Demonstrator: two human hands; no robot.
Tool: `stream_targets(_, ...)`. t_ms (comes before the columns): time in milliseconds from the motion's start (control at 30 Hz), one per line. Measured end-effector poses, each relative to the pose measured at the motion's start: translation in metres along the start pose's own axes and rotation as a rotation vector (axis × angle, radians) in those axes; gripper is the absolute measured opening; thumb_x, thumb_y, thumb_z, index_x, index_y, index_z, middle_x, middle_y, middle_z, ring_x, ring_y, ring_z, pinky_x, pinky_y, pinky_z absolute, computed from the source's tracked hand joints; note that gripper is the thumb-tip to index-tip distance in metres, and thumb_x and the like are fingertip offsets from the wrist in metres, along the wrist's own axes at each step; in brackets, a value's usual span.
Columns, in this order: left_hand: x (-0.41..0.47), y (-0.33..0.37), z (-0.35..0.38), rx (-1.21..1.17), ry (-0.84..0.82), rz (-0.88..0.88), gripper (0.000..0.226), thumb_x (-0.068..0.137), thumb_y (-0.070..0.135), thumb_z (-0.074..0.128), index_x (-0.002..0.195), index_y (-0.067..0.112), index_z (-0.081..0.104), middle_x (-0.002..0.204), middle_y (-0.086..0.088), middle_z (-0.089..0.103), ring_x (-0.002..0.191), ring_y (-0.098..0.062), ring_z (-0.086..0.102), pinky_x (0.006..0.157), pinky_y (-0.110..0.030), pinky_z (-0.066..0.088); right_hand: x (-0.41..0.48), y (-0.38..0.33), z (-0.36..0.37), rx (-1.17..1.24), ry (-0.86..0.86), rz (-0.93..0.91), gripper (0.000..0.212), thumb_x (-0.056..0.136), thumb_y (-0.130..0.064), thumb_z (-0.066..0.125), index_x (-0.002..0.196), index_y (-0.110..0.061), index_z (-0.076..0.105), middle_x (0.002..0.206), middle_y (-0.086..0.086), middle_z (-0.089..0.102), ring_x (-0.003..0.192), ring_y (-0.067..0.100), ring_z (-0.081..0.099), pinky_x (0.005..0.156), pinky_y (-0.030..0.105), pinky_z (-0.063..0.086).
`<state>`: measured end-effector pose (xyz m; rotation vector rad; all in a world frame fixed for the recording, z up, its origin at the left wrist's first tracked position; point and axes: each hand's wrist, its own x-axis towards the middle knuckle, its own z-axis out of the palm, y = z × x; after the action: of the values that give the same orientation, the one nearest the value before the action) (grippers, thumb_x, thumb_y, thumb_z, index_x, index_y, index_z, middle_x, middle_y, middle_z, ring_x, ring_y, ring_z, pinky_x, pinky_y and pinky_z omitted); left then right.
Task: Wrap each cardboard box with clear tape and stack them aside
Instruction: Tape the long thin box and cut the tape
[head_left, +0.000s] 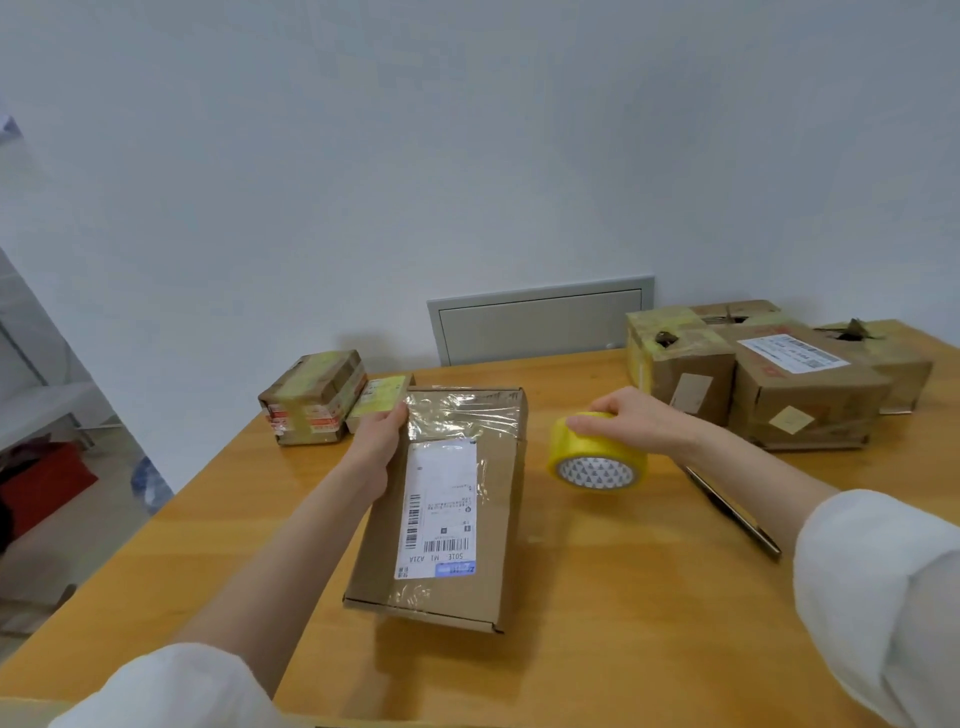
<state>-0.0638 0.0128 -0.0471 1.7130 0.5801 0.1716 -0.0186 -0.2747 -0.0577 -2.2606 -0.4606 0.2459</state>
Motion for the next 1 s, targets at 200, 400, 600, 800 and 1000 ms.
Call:
stream_targets(200,0.002,-0.001,-0.003,-0.04,-0.035,-0.092,0.036,0.098,0.038,0.049,0.115,0.008,0.06,0.092,-0.01,0.068,0.079,-0.025,0.064,0.071,-0.033,0.048,-0.001,0.0,-0.003,0.145,-0.056,-0.015,0.039,0.088,-0.048,0.061,0.108,-0.016,0.068,0.098,0.002,0.071,0.087,0.015,0.069,0.077,0.026,0.055)
stream_targets(400,-0.003,-0.01,0.009,-0.164,-0.164,-0.198,0.03,0.097,0.037,0.052,0.099,0.009,0.062,0.083,-0.011,0.07,0.075,-0.027,0.066,0.072,-0.038,0.052,0.004,-0.007,0.011,0.045,0.014,-0.068,0.043,0.086,-0.051,0.062,0.105,-0.013,0.069,0.103,0.002,0.068,0.093,0.015,0.066,0.08,0.028,0.054)
stream_targets(600,-0.006,-0.008,0.025,-0.071,-0.275,-0.187,0.037,0.102,0.037,0.041,0.113,0.007,0.06,0.094,-0.01,0.069,0.087,-0.026,0.065,0.085,-0.041,0.053,0.007,-0.025,0.013,0.272,0.085,-0.066,0.051,0.083,-0.052,0.065,0.108,-0.008,0.069,0.109,0.006,0.069,0.096,0.018,0.067,0.078,0.025,0.051)
stream_targets(800,-0.015,0.007,0.036,0.058,-0.351,-0.161,0.034,0.102,0.028,0.045,0.117,0.002,0.06,0.101,-0.017,0.068,0.068,-0.022,0.064,0.05,-0.028,0.051,0.01,-0.065,-0.001,0.278,0.179,-0.064,0.043,0.084,-0.049,0.066,0.095,-0.008,0.069,0.084,0.006,0.071,0.071,0.018,0.067,0.064,0.024,0.052)
stream_targets(1000,-0.023,0.011,0.032,0.214,-0.431,-0.07,0.027,0.101,0.03,0.046,0.113,0.01,0.058,0.095,-0.009,0.067,0.074,-0.015,0.066,0.062,-0.029,0.057,0.009,-0.07,-0.003,0.134,0.187,-0.021,0.054,0.082,-0.053,0.066,0.095,-0.001,0.071,0.088,0.015,0.072,0.075,0.028,0.069,0.075,0.038,0.056)
